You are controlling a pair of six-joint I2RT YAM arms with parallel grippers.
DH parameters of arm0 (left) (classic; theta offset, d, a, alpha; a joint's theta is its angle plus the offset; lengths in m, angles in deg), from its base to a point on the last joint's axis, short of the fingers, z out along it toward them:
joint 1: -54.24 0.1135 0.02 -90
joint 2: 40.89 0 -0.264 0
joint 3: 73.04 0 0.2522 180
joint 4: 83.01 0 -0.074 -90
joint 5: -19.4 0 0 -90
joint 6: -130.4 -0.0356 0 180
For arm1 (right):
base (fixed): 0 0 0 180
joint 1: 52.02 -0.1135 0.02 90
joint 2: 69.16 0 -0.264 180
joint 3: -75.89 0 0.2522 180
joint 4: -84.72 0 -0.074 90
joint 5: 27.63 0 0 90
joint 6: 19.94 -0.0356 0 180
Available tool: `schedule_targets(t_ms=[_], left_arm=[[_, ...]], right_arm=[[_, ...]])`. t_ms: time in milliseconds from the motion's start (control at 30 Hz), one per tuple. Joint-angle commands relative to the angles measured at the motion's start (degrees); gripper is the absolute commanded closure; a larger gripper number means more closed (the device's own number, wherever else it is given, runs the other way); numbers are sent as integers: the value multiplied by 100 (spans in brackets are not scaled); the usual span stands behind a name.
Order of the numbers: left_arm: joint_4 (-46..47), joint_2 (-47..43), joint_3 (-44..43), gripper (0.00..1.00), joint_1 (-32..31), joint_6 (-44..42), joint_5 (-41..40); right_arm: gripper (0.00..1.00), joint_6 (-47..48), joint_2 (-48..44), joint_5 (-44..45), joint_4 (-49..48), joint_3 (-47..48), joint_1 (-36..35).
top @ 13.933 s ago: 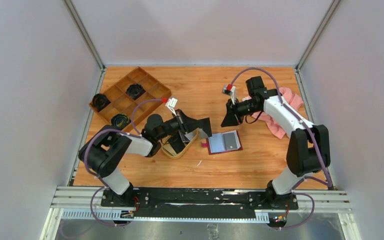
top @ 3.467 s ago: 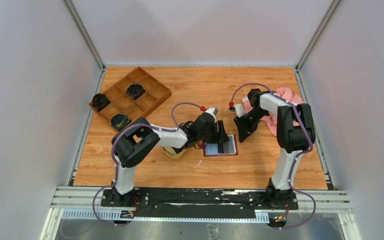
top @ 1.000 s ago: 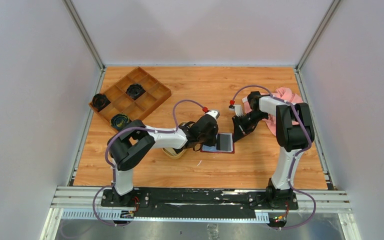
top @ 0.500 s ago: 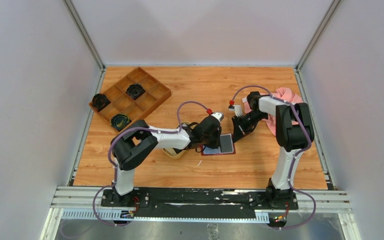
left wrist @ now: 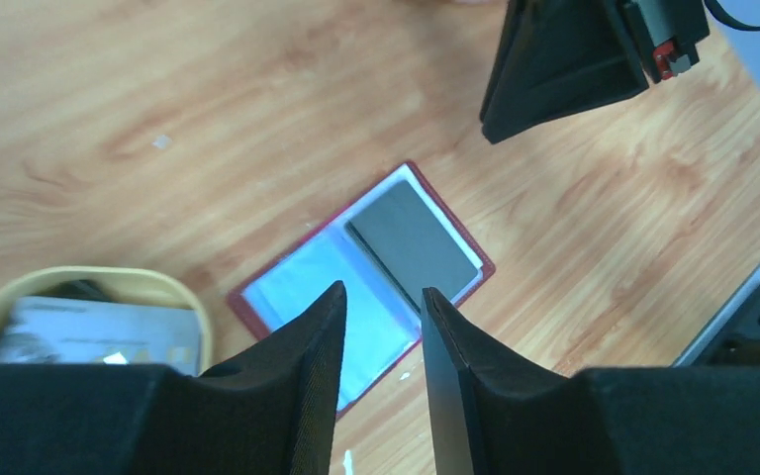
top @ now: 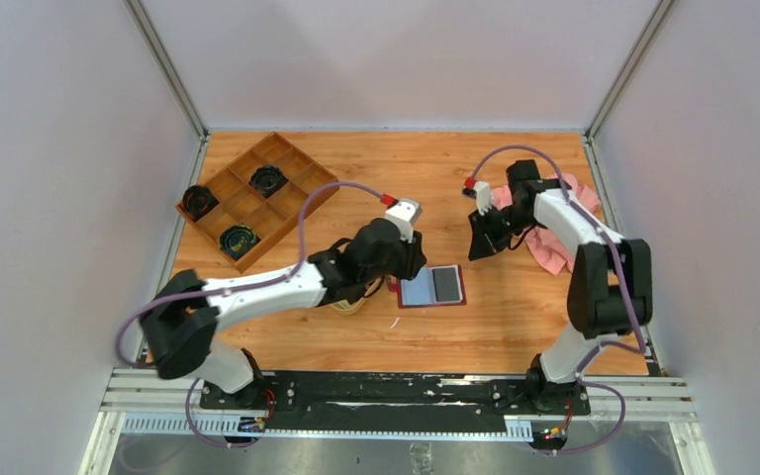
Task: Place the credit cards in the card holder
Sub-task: Insert the credit card into the card holder, then pick up the credit card from the storage box.
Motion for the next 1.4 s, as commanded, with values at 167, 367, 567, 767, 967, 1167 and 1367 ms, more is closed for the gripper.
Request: schedule_targets(t_ms=[167, 367, 567, 767, 967, 1167, 1367], left_arm=[[45, -3100, 1712, 20, -28, -1398, -1631], [30, -4642, 2738, 0, 445, -1052, -1427], [53, -5513, 3578, 0, 625, -818, -2382], [-36, -5875, 3866, 0, 707, -370, -3299], [-544, -6326, 4014, 0, 716, 118, -3800], [-856, -7040, 4291, 0, 719, 449, -4095], [-1158, -7723, 4523, 0, 724, 654, -4297]], right_arm=[[55, 913, -2421, -807, -425, -293, 77], [26, 943, -2497, -2210, -510, -95, -480], [32, 46, -1393, -686, -692, 793, -2398], [40, -674, 35, 463, -637, 1893, -3503], [40, -1333, 1167, 860, -349, 2955, -4048], [40, -2093, 1817, 1440, -278, 3477, -4381], [34, -2768, 2085, 2185, -323, 3517, -4846]])
